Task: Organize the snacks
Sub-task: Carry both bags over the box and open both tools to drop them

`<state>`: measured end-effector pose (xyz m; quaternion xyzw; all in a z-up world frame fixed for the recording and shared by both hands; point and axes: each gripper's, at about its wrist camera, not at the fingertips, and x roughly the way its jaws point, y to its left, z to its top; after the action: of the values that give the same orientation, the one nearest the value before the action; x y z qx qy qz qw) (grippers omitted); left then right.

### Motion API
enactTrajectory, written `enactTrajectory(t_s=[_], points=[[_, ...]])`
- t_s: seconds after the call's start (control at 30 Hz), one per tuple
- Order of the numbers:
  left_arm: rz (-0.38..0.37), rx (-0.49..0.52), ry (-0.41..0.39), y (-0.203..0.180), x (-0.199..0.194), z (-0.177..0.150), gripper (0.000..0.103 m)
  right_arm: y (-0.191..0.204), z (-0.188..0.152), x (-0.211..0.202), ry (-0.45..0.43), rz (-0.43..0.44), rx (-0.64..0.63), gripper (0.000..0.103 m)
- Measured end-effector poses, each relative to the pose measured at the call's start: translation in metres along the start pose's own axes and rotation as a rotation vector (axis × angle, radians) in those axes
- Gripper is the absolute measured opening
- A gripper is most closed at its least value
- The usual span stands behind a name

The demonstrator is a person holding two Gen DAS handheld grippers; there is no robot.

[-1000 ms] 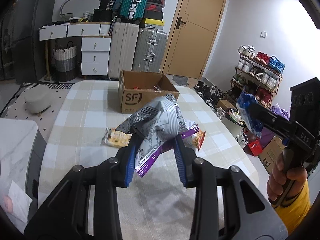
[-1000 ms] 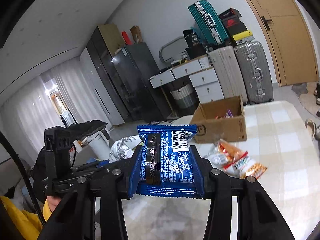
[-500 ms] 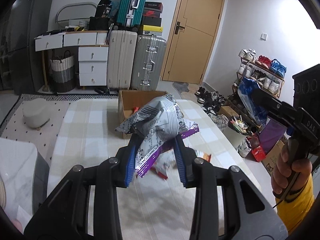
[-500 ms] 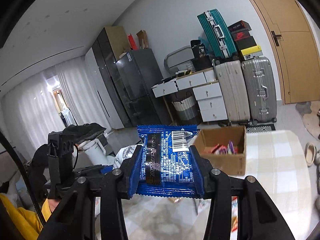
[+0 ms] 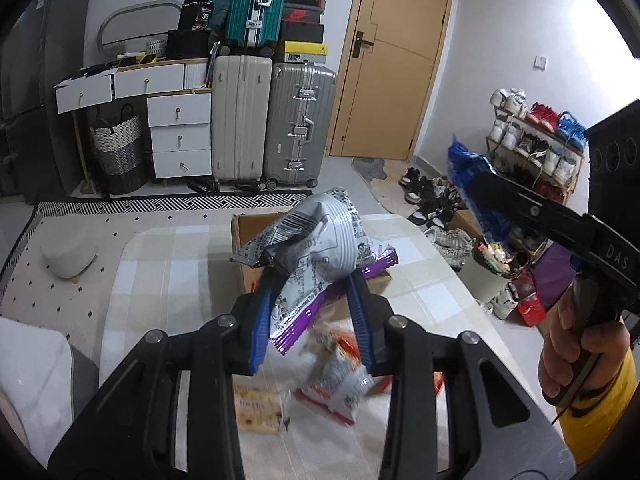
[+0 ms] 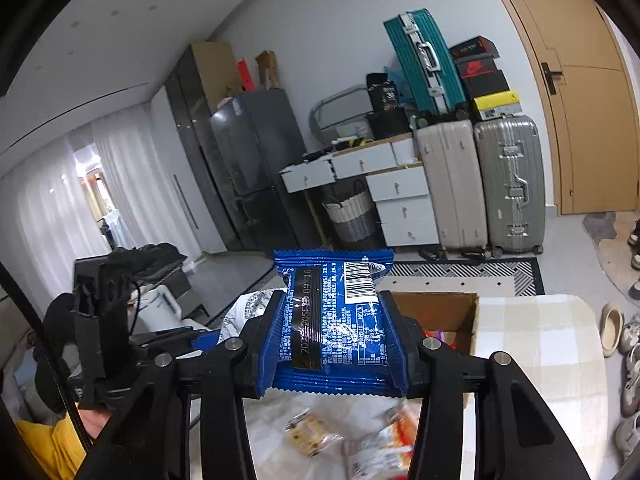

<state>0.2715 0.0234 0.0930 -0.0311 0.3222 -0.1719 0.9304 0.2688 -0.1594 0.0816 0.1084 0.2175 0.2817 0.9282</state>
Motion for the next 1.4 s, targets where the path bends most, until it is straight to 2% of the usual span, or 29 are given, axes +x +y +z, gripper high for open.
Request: enactTrajectory(t_s=[0.3, 0.57, 0.8, 1.07, 1.4], points=[[0.016, 0.006, 0.075, 0.004, 0.104, 0.044, 0.032, -0.066, 0.02, 0.075, 0.071, -0.085, 0.09, 0.046], [0.026, -0.02, 0.157, 0.022, 0.195, 0.05, 0.032, -0.108, 0.006, 0.14, 0.181, -0.131, 0.11, 0.046], [0.026, -0.032, 0.214, 0.037, 0.256, 0.043, 0.032, -0.123, -0.015, 0.179, 0.255, -0.146, 0.121, 0.046], [0.02, -0.051, 0.244, 0.056, 0.296, 0.031, 0.032, -0.128, -0.036, 0.2, 0.306, -0.15, 0.128, 0.046], [0.036, -0.05, 0.258, 0.059, 0.306, 0.009, 0.032, -0.128, -0.046, 0.203, 0.324, -0.154, 0.138, 0.046]])
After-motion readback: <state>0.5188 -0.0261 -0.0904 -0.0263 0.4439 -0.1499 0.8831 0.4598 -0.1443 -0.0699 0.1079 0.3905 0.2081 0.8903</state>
